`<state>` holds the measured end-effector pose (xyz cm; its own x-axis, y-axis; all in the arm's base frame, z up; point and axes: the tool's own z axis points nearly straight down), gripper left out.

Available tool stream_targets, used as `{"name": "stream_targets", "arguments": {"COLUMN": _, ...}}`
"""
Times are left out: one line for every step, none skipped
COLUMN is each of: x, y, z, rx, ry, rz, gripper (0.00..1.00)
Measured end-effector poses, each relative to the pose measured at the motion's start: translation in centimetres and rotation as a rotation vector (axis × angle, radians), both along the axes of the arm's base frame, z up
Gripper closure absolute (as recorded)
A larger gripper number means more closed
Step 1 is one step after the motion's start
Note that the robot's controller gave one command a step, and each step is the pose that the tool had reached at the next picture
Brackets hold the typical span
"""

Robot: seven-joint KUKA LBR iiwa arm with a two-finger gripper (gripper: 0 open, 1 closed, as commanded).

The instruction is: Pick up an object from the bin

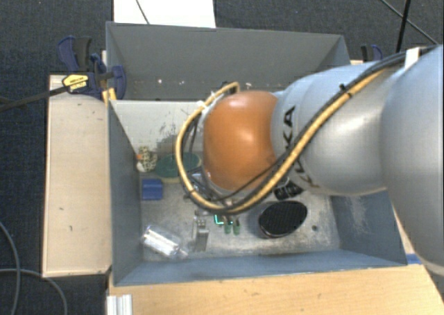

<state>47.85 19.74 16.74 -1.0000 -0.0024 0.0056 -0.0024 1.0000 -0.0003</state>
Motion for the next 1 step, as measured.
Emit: {"name": "stream_targets", "arguments": {"x": -0.02, "y": 0.27, "z": -8.79, "rx": -0.001, "ry": 0.001, "rz": -0.034, "gripper": 0.00}}
